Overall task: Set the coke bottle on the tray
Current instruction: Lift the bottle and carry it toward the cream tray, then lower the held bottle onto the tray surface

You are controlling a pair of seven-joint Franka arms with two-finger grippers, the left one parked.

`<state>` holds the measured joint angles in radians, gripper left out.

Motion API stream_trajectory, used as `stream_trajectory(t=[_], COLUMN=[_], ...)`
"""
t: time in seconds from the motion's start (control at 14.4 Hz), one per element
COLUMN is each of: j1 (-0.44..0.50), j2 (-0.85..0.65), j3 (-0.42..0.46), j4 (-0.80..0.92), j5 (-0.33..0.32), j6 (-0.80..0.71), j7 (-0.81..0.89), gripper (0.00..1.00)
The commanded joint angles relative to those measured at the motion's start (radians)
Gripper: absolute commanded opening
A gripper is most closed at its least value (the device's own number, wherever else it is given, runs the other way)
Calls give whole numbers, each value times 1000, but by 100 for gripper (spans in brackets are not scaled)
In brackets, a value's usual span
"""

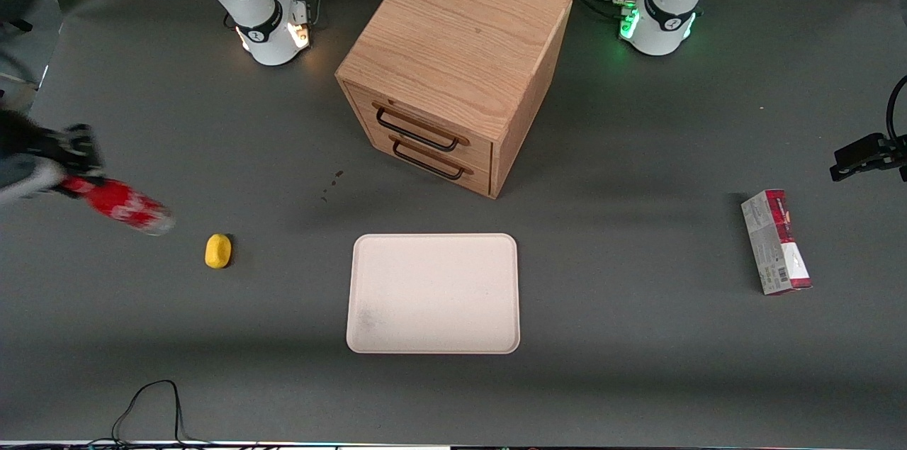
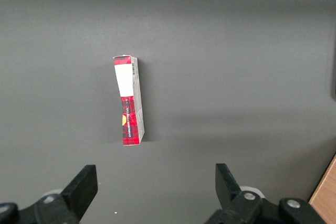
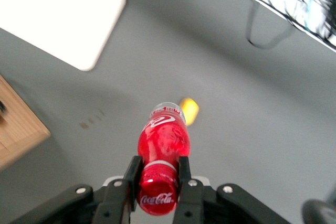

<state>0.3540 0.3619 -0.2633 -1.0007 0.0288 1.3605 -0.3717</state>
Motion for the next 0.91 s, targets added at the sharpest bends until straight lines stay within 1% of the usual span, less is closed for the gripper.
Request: stream_trajectory(t=[0.0,0.14,0.21,0.28,0.35,0.42,0.49,0.63,0.84], j1=[-7,3,25,58,86,106,115,114,105], j2=[130,178,196,212,227,236,245,276,363], j3=[149,241,252,253,253,256,257,257,260], j4=[152,169,169,169,171,171,171,169,171], j5=[-15,-20,-23,-33,-62,-78,-79,-78,-78], j6=[20,76,107,132,150,163,169,193,268], j7=[193,308,322,333,349,353,353,344,339], gripper=[0,0,0,0,0,0,0,0,0])
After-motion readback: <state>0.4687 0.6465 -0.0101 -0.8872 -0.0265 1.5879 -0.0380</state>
